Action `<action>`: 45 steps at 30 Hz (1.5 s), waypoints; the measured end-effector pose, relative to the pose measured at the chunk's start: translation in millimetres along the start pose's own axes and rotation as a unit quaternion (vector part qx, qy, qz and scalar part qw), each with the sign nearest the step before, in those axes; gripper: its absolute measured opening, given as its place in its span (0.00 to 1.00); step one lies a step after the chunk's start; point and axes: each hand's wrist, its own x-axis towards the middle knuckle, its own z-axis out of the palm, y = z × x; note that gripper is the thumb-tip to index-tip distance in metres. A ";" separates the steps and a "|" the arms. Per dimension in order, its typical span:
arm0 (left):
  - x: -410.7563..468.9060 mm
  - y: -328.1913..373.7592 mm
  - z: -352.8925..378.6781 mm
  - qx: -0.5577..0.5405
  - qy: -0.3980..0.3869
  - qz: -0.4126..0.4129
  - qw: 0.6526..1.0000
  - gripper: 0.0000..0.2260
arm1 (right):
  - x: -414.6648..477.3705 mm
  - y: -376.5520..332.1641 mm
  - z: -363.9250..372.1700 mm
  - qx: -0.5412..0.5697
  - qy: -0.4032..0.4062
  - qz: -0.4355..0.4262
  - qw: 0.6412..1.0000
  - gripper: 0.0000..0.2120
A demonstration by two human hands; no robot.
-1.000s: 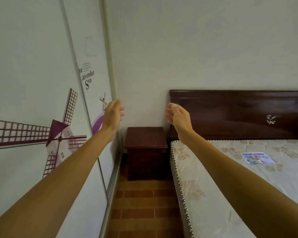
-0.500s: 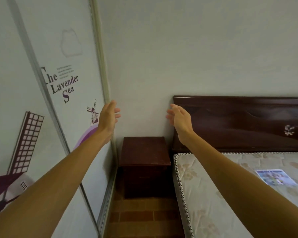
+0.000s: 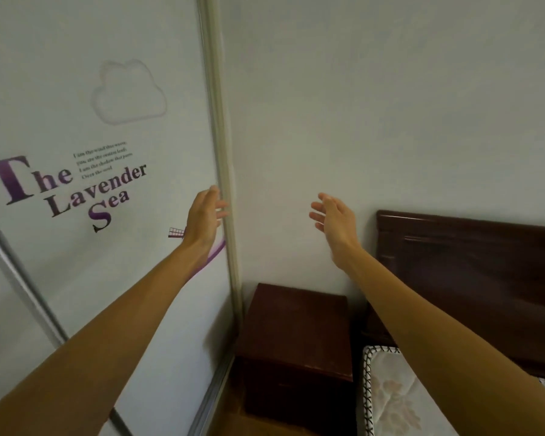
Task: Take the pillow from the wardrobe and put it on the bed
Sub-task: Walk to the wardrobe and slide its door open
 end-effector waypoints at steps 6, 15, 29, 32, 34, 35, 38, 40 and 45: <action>71.0 -13.5 10.2 -0.018 0.044 -0.024 0.999 0.23 | 88.0 24.6 44.2 0.030 -0.041 0.015 0.999 0.11; 179.3 -24.0 -17.0 0.065 0.115 0.100 0.986 0.23 | 189.2 42.5 140.2 0.014 -0.111 -0.015 0.994 0.13; 239.7 12.8 -80.7 0.580 0.285 0.308 0.698 0.25 | 274.2 44.4 310.4 -0.004 -0.222 -0.180 0.958 0.18; 261.7 25.0 -83.0 0.680 0.291 0.286 0.609 0.26 | 292.6 45.8 340.6 -0.032 -0.227 -0.229 0.946 0.22; 279.7 32.5 -80.9 0.743 0.286 0.256 0.549 0.27 | 308.8 46.5 357.5 -0.035 -0.236 -0.266 0.934 0.25; 290.5 36.2 -79.0 0.769 0.283 0.243 0.519 0.27 | 318.8 47.0 366.3 -0.033 -0.237 -0.281 0.929 0.26; 324.9 44.7 -70.6 0.828 0.251 0.224 0.449 0.27 | 345.6 53.4 386.1 -0.046 -0.213 -0.303 0.928 0.29; 350.3 48.6 -66.5 0.853 0.231 0.214 0.416 0.27 | 360.3 59.5 396.8 -0.061 -0.197 -0.301 0.931 0.30; 391.8 45.8 -71.1 0.887 0.216 0.196 0.358 0.27 | 382.4 71.7 420.5 -0.080 -0.213 -0.319 0.920 0.33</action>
